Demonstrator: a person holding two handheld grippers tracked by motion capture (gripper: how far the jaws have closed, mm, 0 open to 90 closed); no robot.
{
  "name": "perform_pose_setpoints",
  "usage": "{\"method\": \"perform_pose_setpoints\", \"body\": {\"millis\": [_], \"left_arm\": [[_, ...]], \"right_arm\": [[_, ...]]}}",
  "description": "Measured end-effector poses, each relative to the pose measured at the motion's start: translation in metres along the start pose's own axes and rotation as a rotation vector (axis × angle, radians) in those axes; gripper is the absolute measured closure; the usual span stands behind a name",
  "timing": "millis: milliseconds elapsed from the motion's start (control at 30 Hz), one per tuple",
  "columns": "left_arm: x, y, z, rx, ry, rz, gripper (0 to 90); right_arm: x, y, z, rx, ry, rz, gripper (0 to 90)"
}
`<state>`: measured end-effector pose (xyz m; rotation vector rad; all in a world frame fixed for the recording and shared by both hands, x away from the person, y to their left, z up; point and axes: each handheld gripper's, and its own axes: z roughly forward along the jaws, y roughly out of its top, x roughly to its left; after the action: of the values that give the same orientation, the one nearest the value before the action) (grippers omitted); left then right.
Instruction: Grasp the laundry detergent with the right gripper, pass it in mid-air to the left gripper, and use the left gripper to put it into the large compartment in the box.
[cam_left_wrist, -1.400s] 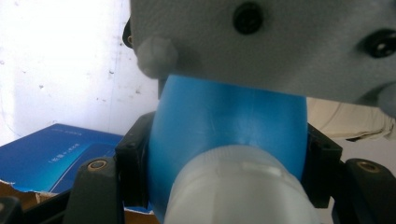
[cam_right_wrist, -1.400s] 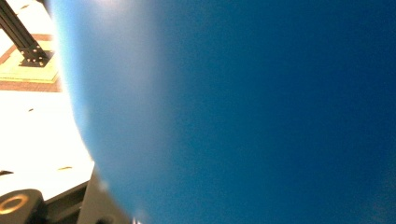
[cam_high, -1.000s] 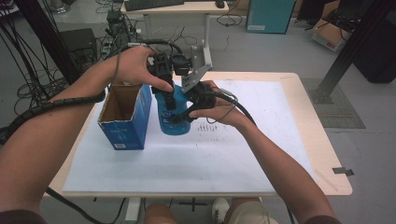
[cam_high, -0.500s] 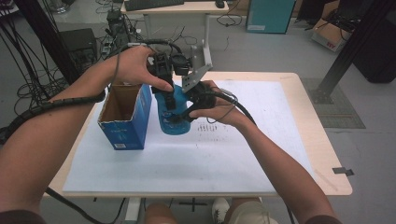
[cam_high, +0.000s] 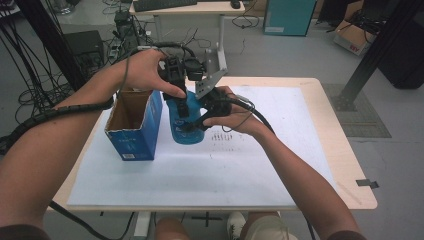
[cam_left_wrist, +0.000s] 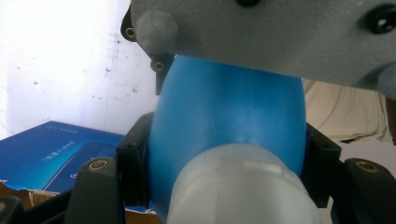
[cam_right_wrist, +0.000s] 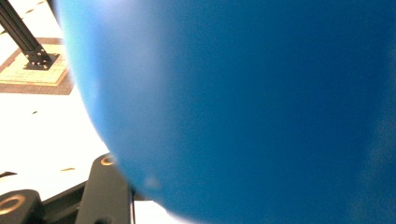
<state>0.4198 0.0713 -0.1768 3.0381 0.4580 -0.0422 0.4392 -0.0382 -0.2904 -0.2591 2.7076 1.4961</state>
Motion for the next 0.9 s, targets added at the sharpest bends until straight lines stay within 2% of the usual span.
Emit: {"method": "perform_pose_setpoints", "body": {"millis": [100, 167, 200, 367, 400, 467, 533, 567, 700, 767, 900], "left_arm": [[-0.0001, 0.0004, -0.0003, 0.002, 0.001, 0.002, 36.3], [-0.0003, 0.0005, -0.0003, 0.003, 0.001, 0.002, 36.3], [-0.0006, 0.0004, -0.0003, 0.006, -0.001, 0.001, 36.3], [-0.0013, 0.0003, -0.0008, 0.0, 0.003, -0.002, 36.3], [-0.0014, 0.0003, -0.001, 0.001, 0.004, -0.001, 36.3], [-0.0014, 0.0004, -0.0018, 0.006, 0.005, 0.001, 36.3], [-0.0018, 0.0001, -0.0018, 0.001, 0.007, 0.0, 36.3], [-0.0021, 0.0001, -0.0019, 0.003, 0.007, 0.0, 36.3], [-0.0027, 0.0001, -0.002, 0.004, 0.011, 0.001, 36.3], [-0.0028, 0.0, -0.0022, 0.004, 0.012, 0.002, 36.3], [-0.0031, -0.0003, -0.0026, 0.008, 0.007, 0.0, 36.3]], "right_arm": [[-0.0015, -0.0001, 0.0008, -0.016, -0.007, -0.024, 42.1], [-0.0003, -0.0003, 0.0, -0.009, -0.004, -0.008, 42.1], [-0.0013, -0.0003, 0.0007, -0.018, -0.006, -0.024, 42.1], [-0.0009, -0.0003, 0.0007, -0.021, -0.007, -0.024, 42.0], [0.0006, -0.0005, -0.0006, -0.009, -0.002, 0.004, 42.0], [0.0022, -0.0003, -0.0018, 0.001, 0.001, 0.025, 42.0], [0.0023, -0.0002, -0.002, -0.001, 0.001, 0.025, 42.0], [0.001, -0.0001, -0.0011, -0.011, -0.004, 0.006, 42.0], [0.0014, 0.0003, -0.0012, -0.009, -0.008, 0.005, 42.0], [0.0043, 0.0004, -0.0029, 0.01, 0.0, 0.038, 41.9], [0.0015, 0.001, -0.0009, -0.01, -0.012, -0.01, 41.9]]}}
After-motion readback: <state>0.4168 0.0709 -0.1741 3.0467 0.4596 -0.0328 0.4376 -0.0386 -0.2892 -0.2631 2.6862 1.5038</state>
